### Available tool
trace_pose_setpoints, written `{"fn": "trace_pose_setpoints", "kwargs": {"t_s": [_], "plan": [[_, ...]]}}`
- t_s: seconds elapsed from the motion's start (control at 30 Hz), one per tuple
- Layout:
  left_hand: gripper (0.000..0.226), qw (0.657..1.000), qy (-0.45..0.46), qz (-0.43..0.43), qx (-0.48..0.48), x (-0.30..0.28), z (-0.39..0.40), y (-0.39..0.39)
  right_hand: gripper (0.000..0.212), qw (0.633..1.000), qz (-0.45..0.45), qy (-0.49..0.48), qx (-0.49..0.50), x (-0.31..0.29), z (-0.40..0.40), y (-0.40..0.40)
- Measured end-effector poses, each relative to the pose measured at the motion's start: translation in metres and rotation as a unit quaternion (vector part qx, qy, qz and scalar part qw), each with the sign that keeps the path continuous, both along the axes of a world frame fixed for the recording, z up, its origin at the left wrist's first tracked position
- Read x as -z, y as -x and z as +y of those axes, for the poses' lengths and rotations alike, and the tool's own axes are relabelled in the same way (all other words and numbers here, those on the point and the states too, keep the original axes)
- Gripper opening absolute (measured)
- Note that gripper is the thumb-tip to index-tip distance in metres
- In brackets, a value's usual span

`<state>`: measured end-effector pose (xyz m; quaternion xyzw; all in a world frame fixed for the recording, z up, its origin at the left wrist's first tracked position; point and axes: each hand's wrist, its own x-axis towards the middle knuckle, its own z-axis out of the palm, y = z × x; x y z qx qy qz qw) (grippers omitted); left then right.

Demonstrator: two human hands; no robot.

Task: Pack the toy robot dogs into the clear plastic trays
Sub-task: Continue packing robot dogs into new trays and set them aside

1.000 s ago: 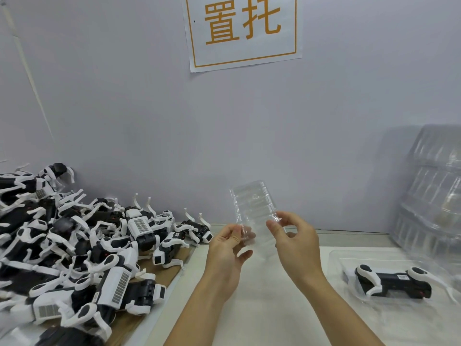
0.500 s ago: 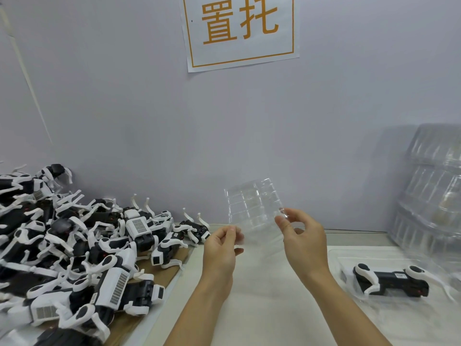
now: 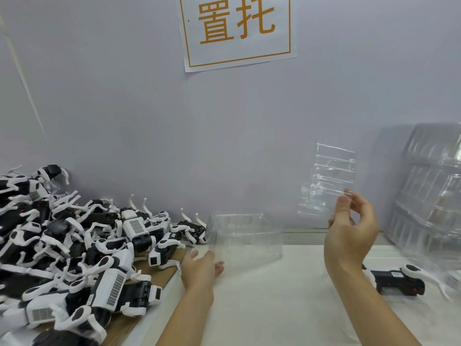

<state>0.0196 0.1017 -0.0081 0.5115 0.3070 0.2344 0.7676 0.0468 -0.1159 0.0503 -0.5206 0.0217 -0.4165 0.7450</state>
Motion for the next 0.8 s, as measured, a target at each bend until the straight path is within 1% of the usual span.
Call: {"fn": "trace_pose_setpoints", "kwargs": {"t_s": [0.07,0.13,0.17,0.23,0.3,0.33,0.37,0.4,0.43,0.47,0.5,0.53,0.57,0.63,0.67,0.73,0.8], "plan": [[0.038,0.993,-0.106,0.046,-0.027,0.0,0.0,0.002,0.016,1.0,-0.016,-0.017,-0.012,-0.002,0.002,0.001],[0.041,0.983,-0.172,0.058,-0.036,0.0,-0.001,0.001,0.015,0.998,-0.028,-0.05,-0.03,-0.004,0.003,0.002],[0.042,0.981,-0.182,0.057,-0.032,-0.001,-0.001,0.001,0.015,0.996,-0.03,-0.071,-0.041,-0.004,0.003,0.002],[0.044,0.983,-0.175,0.056,-0.001,0.0,-0.002,-0.002,0.016,0.992,-0.026,-0.106,-0.059,-0.005,0.003,0.003],[0.044,0.984,-0.15,0.04,0.084,0.0,-0.004,-0.003,0.017,0.99,-0.021,-0.123,-0.071,-0.005,0.004,0.003],[0.04,0.982,-0.127,0.021,0.135,0.001,-0.005,-0.003,0.017,0.989,-0.022,-0.127,-0.077,-0.006,0.004,0.004],[0.038,0.977,-0.089,0.006,0.191,0.002,-0.009,-0.002,0.017,0.988,-0.024,-0.129,-0.083,-0.006,0.005,0.005],[0.04,0.966,-0.071,0.006,0.249,0.002,-0.012,-0.001,0.017,0.987,-0.027,-0.129,-0.091,-0.006,0.005,0.005],[0.044,0.949,-0.077,0.007,0.307,0.002,-0.016,0.001,0.019,0.986,-0.029,-0.127,-0.101,-0.007,0.006,0.006],[0.045,0.931,-0.11,0.01,0.348,0.002,-0.019,0.002,0.021,0.985,-0.031,-0.126,-0.111,-0.007,0.006,0.006],[0.043,0.917,-0.151,0.015,0.368,0.003,-0.022,0.002,0.023,0.984,-0.034,-0.125,-0.121,-0.007,0.006,0.006],[0.041,0.911,-0.186,0.019,0.367,0.004,-0.024,0.002,0.024,0.983,-0.034,-0.124,-0.13,-0.006,0.007,0.006],[0.039,0.914,-0.203,0.023,0.351,0.003,-0.024,0.002,0.026,0.982,-0.033,-0.122,-0.14,-0.005,0.007,0.006],[0.036,0.934,-0.209,0.025,0.289,0.001,-0.023,0.0,0.027,0.979,-0.023,-0.117,-0.165,-0.003,0.008,0.005],[0.032,0.949,-0.194,0.017,0.247,0.001,-0.021,-0.002,0.027,0.976,-0.016,-0.117,-0.182,-0.002,0.009,0.005],[0.023,0.978,-0.118,-0.023,0.172,-0.002,-0.014,-0.003,0.026,0.967,0.002,-0.124,-0.224,0.0,0.01,0.003],[0.025,0.987,-0.033,-0.073,0.139,-0.006,-0.007,-0.001,0.026,0.952,0.026,-0.136,-0.272,0.004,0.012,0.002]]}}
